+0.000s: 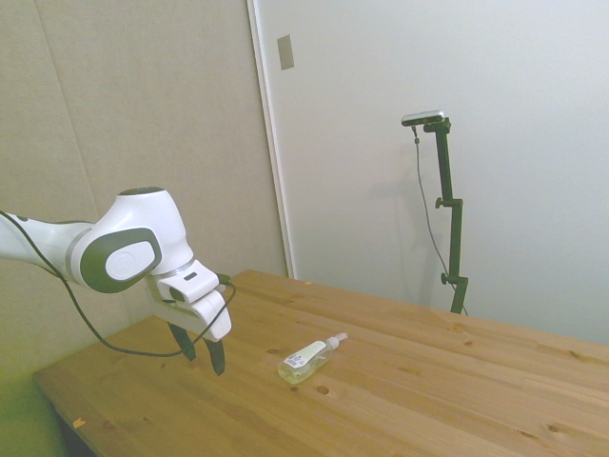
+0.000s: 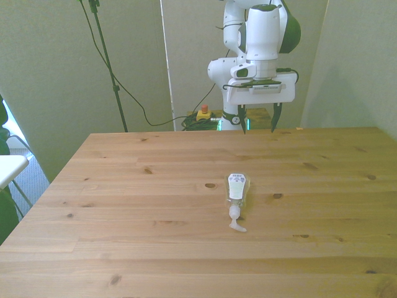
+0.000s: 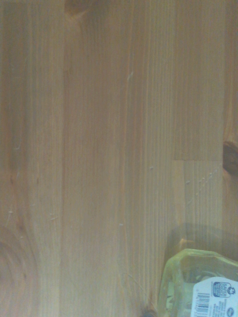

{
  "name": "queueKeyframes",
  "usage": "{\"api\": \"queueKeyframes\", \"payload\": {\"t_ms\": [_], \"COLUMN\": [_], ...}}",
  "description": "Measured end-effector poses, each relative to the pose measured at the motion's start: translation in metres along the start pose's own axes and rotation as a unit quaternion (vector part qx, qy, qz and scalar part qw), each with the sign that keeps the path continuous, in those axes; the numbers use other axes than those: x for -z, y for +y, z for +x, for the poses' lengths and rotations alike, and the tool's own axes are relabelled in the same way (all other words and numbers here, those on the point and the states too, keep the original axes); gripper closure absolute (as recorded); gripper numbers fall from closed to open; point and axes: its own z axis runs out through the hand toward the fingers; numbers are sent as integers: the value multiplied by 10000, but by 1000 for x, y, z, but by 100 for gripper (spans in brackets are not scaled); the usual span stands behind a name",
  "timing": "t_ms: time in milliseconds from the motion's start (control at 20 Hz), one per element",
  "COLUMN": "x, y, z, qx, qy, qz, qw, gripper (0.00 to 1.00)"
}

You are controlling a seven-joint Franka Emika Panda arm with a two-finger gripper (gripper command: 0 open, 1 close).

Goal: Stand the sanitizer

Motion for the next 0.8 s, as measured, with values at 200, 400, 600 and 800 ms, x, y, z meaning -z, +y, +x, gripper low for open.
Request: {"api": "queueKeyframes", "payload": {"t_ms": [200,400,600,800], "x": [1,1,-25,-27], "y": [-5,-28,-63,-90], "z": [5,48,112,135], "qx": [-47,-340,-678,-733], "qy": [78,484,708,800], "qz": [65,331,418,529], "qw": [9999,9977,9943,9927], "gripper": [0,0,0,0]}}
